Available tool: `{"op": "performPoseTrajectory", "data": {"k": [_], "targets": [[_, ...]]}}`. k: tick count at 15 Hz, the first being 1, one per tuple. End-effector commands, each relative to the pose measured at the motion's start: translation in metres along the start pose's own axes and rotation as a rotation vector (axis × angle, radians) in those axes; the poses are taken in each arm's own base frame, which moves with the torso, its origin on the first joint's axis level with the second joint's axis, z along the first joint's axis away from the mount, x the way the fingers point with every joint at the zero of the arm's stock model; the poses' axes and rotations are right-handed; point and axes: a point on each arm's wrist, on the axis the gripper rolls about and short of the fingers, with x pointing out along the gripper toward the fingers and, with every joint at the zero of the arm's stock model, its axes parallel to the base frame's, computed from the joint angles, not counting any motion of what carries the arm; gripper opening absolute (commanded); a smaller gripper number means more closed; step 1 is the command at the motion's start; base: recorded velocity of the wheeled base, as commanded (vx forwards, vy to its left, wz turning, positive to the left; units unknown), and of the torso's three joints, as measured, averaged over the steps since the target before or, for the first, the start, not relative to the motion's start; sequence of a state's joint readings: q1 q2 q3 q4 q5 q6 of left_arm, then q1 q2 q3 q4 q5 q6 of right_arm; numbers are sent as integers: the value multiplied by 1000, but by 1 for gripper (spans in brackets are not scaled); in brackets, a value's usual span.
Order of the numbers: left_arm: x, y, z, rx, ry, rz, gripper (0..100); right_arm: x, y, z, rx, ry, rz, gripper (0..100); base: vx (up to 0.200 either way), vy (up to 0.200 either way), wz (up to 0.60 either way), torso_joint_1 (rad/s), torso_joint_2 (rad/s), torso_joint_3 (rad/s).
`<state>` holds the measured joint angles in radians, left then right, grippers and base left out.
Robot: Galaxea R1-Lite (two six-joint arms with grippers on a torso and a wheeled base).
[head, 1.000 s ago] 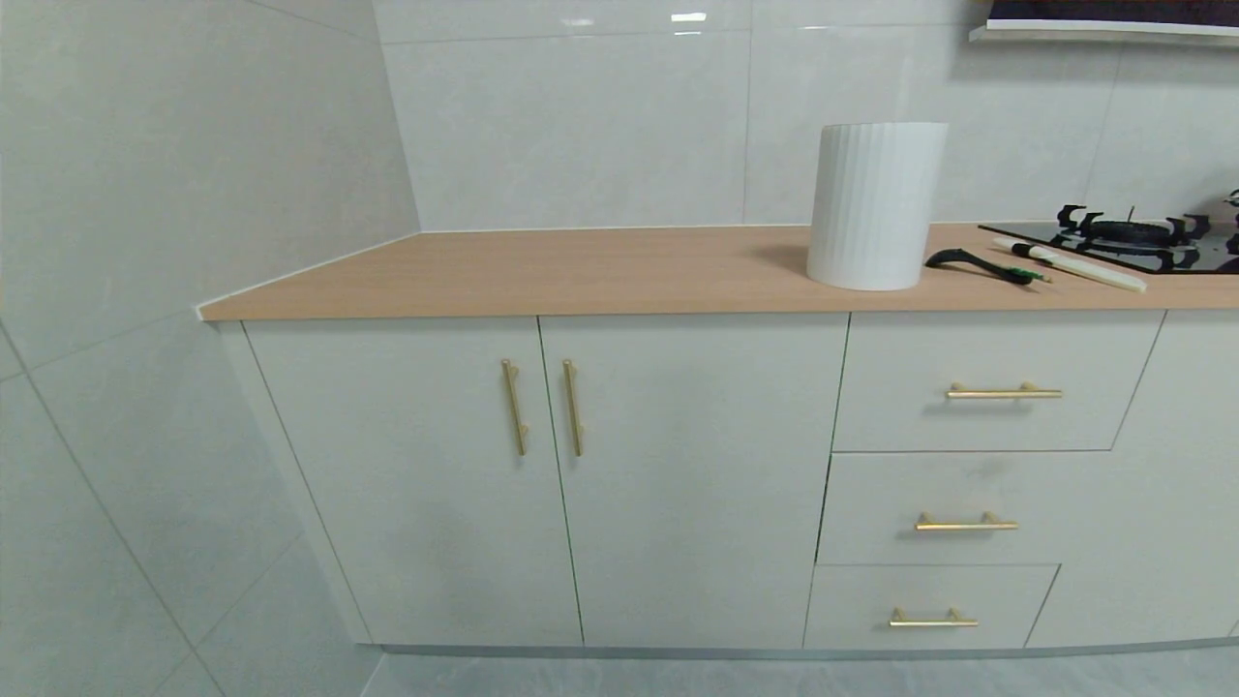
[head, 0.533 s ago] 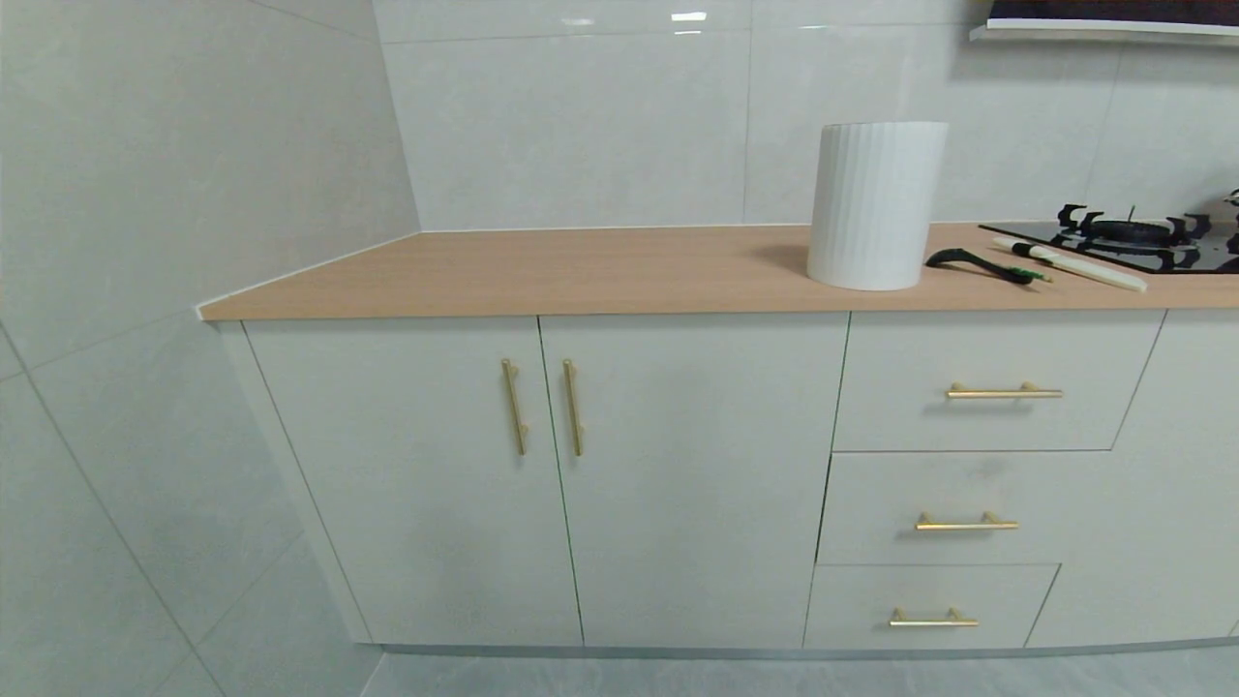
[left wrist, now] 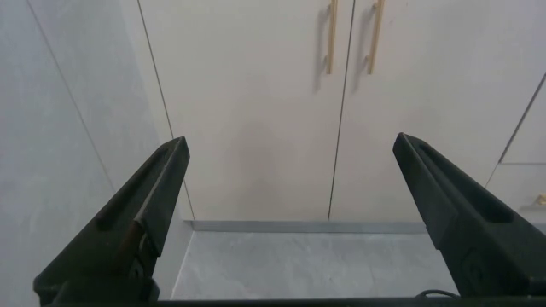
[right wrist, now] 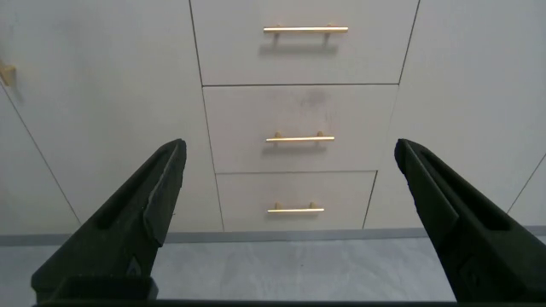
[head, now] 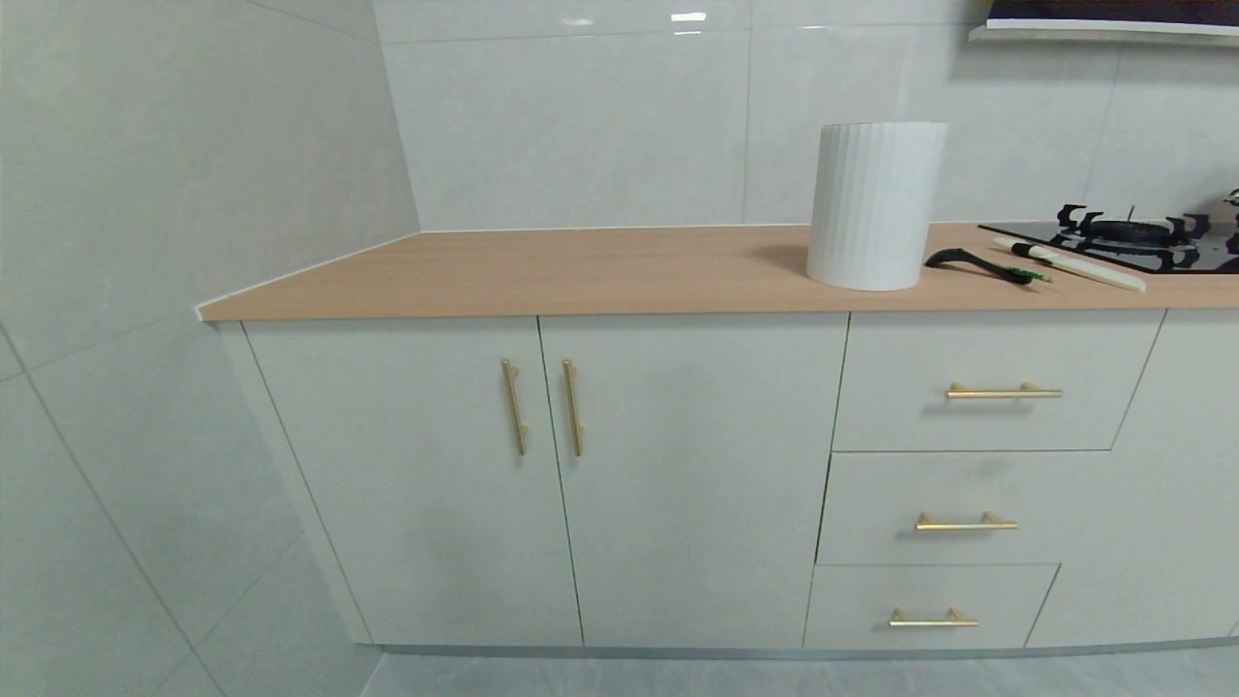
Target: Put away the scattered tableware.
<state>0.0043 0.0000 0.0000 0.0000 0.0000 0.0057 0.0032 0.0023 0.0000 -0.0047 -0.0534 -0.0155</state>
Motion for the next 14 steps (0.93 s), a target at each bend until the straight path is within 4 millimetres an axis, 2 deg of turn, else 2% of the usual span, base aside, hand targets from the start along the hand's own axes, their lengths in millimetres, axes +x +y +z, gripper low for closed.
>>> {"op": "performPoseTrajectory", "data": {"k": [1,7,14], "targets": [[0,0,0,-1,0,0,100,0,0,0,5,-2,1,100,0,0,0,0,0,0],[0,0,0,2,0,0,100,0,0,0,8,-1,3,100,0,0,0,0,0,0],[0,0,0,2,0,0,100,0,0,0,8,-2,1,100,0,-200,0,2,4,2]]}}
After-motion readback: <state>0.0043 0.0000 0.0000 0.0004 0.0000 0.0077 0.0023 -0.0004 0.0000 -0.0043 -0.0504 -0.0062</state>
